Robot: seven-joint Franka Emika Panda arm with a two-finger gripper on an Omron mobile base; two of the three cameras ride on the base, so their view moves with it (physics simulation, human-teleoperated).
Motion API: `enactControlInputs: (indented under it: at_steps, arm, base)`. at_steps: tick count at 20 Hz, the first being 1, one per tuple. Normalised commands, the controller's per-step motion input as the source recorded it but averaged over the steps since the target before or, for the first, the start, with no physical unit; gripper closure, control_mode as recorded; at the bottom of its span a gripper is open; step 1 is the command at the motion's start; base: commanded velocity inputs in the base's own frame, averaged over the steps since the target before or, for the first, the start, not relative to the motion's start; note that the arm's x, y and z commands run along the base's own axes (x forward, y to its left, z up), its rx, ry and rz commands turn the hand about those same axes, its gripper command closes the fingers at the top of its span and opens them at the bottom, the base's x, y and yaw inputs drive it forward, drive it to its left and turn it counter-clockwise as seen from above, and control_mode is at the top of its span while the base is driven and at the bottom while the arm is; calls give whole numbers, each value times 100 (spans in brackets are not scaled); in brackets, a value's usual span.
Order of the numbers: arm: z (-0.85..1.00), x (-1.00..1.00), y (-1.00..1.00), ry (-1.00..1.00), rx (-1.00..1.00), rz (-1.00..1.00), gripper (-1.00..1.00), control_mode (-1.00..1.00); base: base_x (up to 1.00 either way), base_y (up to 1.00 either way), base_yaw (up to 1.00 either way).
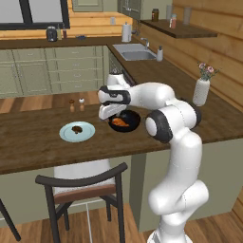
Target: Pick the chicken drumstick and mushroom from their plates and place them in the bowl. Then put the bowl in the fridge.
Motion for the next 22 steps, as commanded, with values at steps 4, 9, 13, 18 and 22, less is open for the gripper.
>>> enactControlInputs:
  at_steps: [4,9,13,18,22]
  arm:
    - [-2,-91,90,-3,0,0,-100,-100]
    - [-2,-35,53,-10,0,-4,-100,-100]
    - [12,3,58,0,0,-11,-100,-100]
    - [0,8,14,-9,-5,-1,-100,-100]
    - [0,7,7,-7,-6,1,-100,-100]
  base:
    - [0,0,0]
    - [0,0,0]
    - [0,0,0]
    - [0,0,0]
    - [0,0,0]
